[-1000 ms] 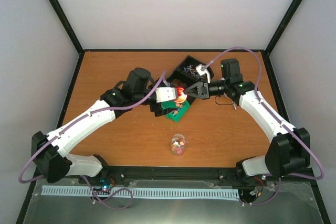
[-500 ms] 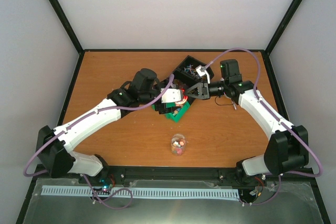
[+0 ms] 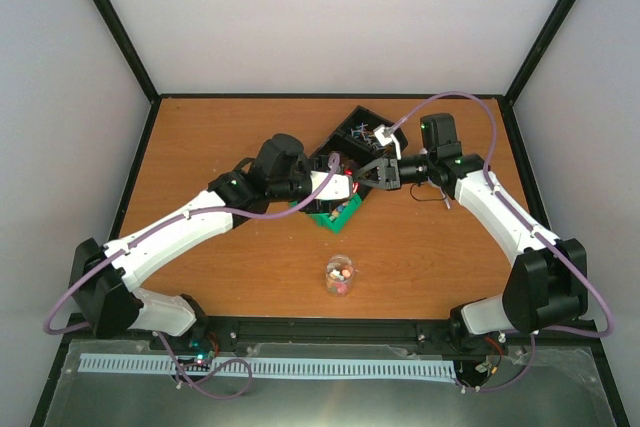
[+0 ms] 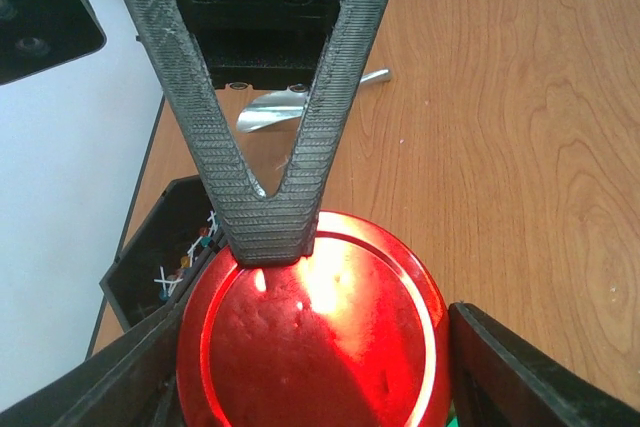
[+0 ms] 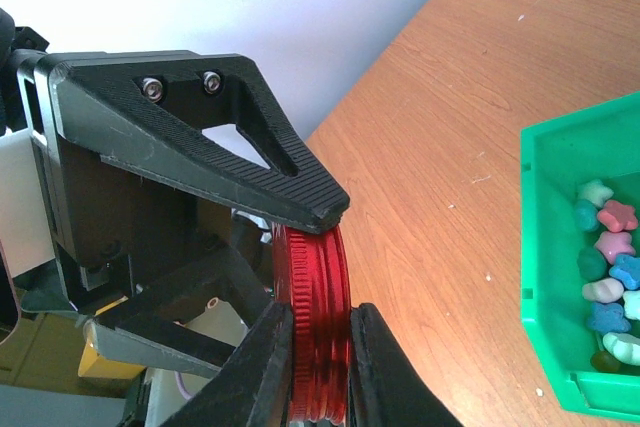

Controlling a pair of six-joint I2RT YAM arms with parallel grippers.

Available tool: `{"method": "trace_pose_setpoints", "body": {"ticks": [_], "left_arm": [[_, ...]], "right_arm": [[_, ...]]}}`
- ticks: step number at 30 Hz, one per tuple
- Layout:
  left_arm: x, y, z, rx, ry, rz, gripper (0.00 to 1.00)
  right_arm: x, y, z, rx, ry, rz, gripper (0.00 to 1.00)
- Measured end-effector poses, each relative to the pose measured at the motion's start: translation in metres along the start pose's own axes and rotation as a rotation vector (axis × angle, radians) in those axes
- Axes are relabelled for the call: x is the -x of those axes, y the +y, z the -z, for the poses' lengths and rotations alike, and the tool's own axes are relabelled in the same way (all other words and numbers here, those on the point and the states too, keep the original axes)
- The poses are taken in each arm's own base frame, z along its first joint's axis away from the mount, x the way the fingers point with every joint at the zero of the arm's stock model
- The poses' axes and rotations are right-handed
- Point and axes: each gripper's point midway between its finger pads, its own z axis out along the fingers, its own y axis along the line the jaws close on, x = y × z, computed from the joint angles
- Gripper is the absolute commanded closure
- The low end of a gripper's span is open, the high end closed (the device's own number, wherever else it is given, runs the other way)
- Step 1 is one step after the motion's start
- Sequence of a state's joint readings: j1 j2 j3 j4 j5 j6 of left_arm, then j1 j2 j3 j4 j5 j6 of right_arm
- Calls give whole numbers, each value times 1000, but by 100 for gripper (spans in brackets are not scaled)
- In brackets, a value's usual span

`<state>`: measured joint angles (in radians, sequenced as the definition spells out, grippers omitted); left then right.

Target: Pack the candies

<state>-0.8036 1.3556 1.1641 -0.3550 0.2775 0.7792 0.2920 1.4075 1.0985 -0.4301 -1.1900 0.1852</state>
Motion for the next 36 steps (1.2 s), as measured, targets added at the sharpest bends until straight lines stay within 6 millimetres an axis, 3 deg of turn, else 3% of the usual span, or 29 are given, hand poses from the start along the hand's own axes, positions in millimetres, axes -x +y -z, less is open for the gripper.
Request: {"method": "trace_pose_setpoints", "body": {"ticks": [1,3,6,8,10,16,22,26,32,36], "left_arm": [[0,0,0,0,0,-1,41],[0,0,0,0,0,0,42],[0,-1,0,-6,-1,2,44],[-1,-5,0,-23,1,11,43],[-3,-10,0,-40,3,29,42],[-18,-49,13,-162,21,129,40],[-18,-85,29,-295,-23,258,39],[-25,-106,32,-359,-31,300,39],[-38,-131,30,-431,-11,335,38],[-34,-142,30,-460,-14,319,38]], "right_arm": [[0,0,0,0,0,1,93],[0,0,0,0,0,1,76],[0,-1,1,0,-1,-4,39],[0,-1,3,1,-2,6,26],[-1,-4,7,-12,-5,14,19],[-4,-20,34,-106,-30,40,9],[-2,-22,56,-214,-62,139,7],[-2,-20,60,-247,-64,195,7],[-19,-35,59,-290,-36,179,6],[-31,-43,60,-328,-28,168,6]]}}
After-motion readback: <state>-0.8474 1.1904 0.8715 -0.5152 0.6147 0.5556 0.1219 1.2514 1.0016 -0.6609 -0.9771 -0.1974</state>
